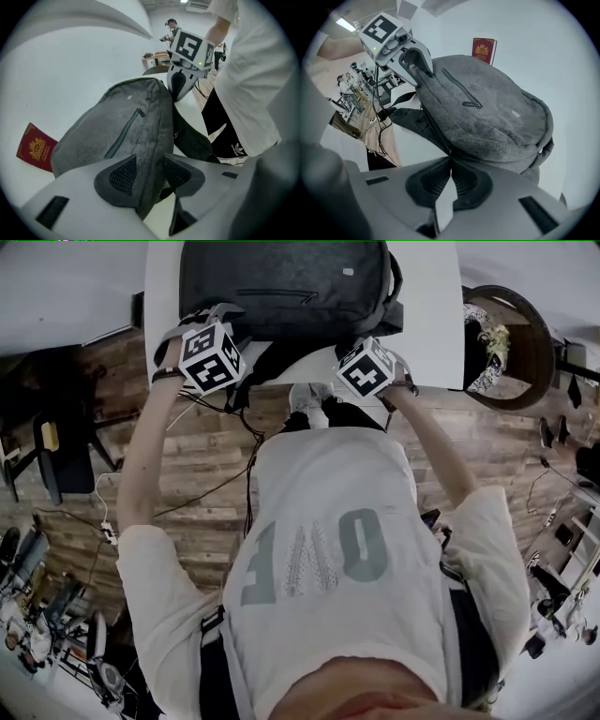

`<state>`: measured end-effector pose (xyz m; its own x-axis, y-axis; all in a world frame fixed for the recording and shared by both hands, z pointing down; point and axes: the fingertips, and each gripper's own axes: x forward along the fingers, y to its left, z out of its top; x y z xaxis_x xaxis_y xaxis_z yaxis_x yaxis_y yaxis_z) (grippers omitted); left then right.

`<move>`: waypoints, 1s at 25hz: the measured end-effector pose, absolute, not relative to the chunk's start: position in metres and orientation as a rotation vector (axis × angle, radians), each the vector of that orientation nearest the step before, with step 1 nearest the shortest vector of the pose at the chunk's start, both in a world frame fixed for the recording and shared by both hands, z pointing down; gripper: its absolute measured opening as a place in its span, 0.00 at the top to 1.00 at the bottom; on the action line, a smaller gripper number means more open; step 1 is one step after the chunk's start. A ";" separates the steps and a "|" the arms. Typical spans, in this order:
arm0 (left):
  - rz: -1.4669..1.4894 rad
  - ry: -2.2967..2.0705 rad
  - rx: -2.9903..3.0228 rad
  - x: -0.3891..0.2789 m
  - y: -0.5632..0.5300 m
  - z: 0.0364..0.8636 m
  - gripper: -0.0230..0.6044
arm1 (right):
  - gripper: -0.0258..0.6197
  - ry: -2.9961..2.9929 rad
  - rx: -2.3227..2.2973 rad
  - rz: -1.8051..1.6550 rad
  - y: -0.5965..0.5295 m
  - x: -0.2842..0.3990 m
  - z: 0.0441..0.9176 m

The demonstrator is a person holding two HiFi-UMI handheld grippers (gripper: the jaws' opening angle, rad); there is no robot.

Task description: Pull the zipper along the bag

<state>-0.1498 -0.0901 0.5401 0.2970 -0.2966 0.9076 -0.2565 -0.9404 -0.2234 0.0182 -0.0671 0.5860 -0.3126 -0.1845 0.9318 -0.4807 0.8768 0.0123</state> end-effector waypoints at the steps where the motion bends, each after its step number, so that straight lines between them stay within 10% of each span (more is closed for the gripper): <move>1: -1.771 0.541 -2.518 -0.152 -0.091 0.545 0.66 | 0.91 -1.891 0.490 0.325 -0.067 0.017 0.586; 25: -1.654 0.407 -2.671 -0.149 -0.083 0.553 0.73 | 0.91 -1.781 0.551 0.556 -0.040 -0.026 0.587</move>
